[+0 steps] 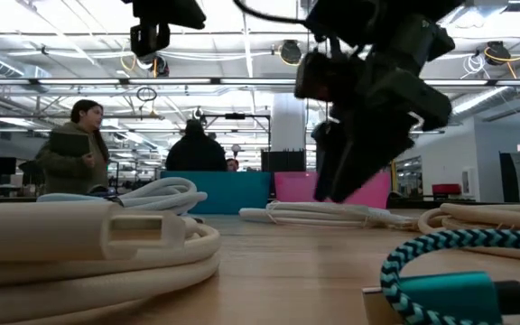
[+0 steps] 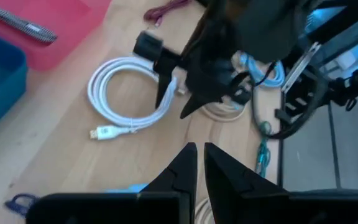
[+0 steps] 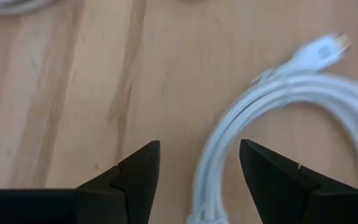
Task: Pick & Place USB Port
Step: Put the large white charger cable into the blue bin
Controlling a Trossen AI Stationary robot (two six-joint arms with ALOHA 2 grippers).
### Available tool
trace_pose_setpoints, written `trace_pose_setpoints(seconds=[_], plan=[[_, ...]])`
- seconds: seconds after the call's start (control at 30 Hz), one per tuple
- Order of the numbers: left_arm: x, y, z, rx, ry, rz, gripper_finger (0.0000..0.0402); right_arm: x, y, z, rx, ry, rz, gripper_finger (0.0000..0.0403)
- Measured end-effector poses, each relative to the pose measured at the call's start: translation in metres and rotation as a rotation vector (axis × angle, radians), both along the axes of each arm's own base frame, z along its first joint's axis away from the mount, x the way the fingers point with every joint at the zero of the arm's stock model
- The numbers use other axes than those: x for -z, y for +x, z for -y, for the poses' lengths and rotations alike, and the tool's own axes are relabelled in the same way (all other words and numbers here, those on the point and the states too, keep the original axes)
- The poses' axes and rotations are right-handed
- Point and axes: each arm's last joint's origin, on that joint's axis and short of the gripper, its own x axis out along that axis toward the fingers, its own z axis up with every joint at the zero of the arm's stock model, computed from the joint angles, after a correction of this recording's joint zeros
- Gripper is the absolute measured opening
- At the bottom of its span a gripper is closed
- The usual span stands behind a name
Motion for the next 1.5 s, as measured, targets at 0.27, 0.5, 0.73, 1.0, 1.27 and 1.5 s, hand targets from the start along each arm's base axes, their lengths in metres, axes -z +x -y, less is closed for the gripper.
trace_pose_setpoints(seconds=[0.27,0.5,0.73,1.0,1.27,1.5], plan=[[-0.015,0.004,0.001,0.035,0.013,0.153,0.0107,0.012,0.009,-0.003,-0.004,0.034,0.028,0.0204],[-0.03,0.001,-0.005,0.027,-0.037,0.261,0.0137,0.025,0.002,0.008,0.058,0.003,0.036,0.0165],[-0.04,-0.008,-0.013,0.001,-0.051,0.304,0.0138,0.054,-0.018,0.025,0.199,-0.004,0.003,0.0135],[-0.043,-0.011,-0.014,-0.015,-0.084,0.306,0.0138,0.033,-0.013,0.02,0.242,0.034,0.022,0.0029],[-0.052,-0.018,-0.029,-0.083,-0.095,0.357,0.0137,-0.101,0.008,0.011,0.246,0.167,0.373,0.0029],[-0.088,-0.063,-0.051,-0.222,0.116,0.553,0.0135,-0.225,-0.027,0.037,0.361,0.55,0.999,0.0029]])
